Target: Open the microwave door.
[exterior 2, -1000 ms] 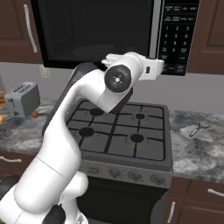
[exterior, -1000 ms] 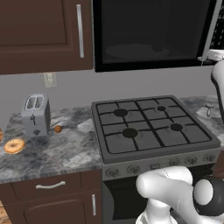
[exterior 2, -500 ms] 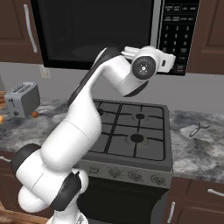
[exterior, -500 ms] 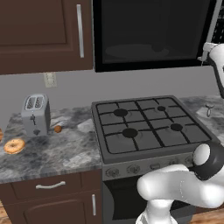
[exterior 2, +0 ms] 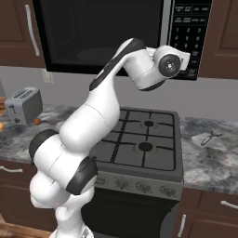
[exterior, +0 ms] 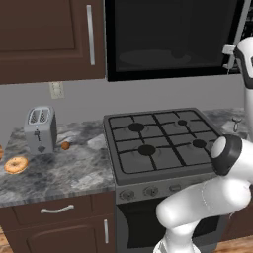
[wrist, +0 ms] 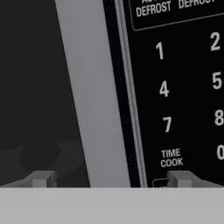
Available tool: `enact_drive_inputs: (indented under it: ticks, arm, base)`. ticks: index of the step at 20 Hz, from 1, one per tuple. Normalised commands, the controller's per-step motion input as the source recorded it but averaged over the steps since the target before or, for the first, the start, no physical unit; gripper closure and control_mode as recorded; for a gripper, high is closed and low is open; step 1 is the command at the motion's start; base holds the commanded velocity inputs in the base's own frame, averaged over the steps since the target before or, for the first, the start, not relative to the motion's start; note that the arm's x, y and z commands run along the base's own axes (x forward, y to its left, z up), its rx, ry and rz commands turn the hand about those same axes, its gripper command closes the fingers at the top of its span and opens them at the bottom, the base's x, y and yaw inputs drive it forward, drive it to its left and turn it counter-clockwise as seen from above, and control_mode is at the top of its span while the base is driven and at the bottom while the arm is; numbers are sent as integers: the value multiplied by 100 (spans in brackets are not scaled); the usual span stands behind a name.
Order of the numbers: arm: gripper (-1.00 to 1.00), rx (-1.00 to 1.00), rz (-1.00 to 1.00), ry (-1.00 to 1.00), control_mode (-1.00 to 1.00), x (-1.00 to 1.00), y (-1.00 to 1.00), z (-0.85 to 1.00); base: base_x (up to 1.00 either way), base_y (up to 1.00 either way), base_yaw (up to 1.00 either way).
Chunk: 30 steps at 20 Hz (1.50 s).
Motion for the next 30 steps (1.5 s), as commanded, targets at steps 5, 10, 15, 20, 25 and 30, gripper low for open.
enact_drive_inputs:
  ticks: [5,10,15,20,25,30]
  arm:
    - [-100,0,8,0,-100,65,-2,-17]
    - [-100,0,7,0,-100,75,-5,-13]
    - [100,-5,1,-7,-100,41,43,-32]
    - [100,-3,-13,-17,-100,-57,3,-3]
    - [100,1,-11,-26,-100,-100,-56,15]
    - [100,0,-1,-19,-100,-100,-47,27]
  base:
    - [0,0,0]
    - [0,0,0]
    - [0,0,0]
    - [0,0,0]
    - [0,0,0]
    - [0,0,0]
